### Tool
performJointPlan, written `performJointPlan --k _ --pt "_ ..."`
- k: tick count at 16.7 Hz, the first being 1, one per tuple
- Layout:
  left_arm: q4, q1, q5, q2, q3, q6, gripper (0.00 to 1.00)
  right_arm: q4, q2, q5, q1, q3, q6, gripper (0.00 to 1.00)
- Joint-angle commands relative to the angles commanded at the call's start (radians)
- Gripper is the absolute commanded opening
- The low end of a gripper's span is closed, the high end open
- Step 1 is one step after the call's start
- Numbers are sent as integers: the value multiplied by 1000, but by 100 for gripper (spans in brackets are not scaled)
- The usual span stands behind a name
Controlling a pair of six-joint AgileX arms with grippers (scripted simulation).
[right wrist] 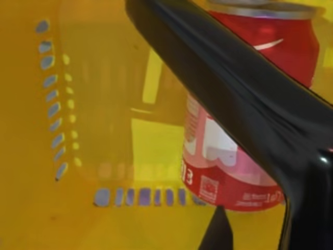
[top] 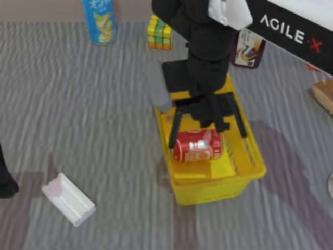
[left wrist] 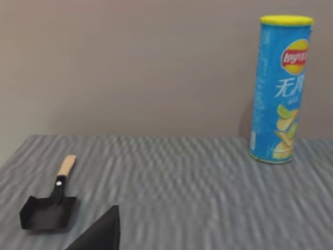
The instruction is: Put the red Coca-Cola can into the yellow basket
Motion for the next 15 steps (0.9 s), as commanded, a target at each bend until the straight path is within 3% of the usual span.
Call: performJointPlan --k 7,15 --pt "0 0 0 0 0 0 100 -4 1 0 -2 4 -1 0" --pt "0 0 0 0 0 0 100 -200 -4 0 -29 195 -36 0"
